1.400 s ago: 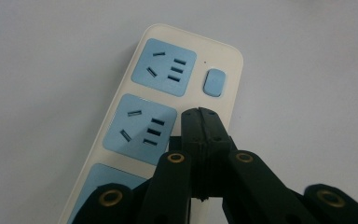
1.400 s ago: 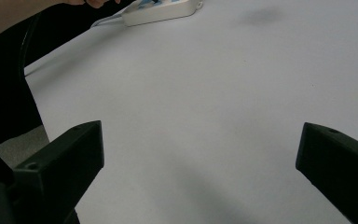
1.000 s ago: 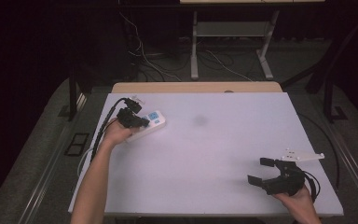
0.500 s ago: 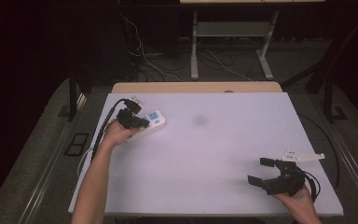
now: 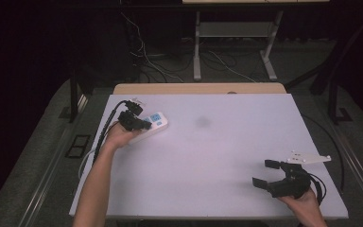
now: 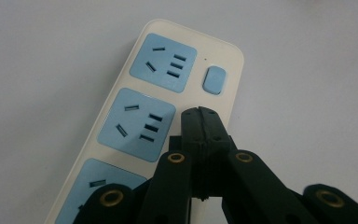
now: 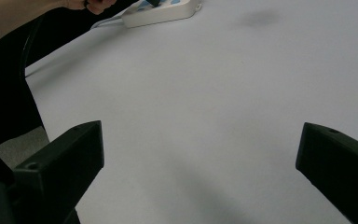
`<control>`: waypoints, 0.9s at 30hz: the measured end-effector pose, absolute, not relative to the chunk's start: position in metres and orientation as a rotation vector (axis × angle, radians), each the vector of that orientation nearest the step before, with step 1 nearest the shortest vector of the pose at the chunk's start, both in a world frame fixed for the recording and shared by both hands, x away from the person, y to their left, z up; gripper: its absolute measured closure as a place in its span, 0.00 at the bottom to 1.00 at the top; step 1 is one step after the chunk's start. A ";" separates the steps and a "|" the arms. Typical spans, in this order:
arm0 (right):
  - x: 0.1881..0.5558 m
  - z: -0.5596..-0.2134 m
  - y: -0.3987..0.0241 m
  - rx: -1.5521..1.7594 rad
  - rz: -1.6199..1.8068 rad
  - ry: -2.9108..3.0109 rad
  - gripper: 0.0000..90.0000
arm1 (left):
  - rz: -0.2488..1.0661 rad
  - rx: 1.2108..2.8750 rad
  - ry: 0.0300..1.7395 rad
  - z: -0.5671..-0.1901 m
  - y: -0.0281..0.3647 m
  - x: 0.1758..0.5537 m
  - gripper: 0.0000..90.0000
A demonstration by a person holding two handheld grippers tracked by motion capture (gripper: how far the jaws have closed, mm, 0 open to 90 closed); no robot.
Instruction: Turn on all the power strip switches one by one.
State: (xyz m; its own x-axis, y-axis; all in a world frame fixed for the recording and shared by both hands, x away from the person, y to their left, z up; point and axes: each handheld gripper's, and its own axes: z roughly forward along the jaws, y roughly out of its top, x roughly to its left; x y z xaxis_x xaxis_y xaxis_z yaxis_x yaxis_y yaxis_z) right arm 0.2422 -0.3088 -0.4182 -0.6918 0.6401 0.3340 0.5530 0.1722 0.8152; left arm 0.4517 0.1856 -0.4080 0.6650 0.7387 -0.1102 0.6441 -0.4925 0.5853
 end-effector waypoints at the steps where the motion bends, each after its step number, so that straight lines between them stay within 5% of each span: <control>1: 0.242 -0.418 -0.309 1.195 1.564 2.338 0.01 | 0.207 2.281 1.063 -0.408 0.186 0.452 1.00; 27: 0.243 -0.419 -0.309 1.200 1.563 2.336 0.01 | 0.227 2.248 1.038 -0.396 0.183 0.454 1.00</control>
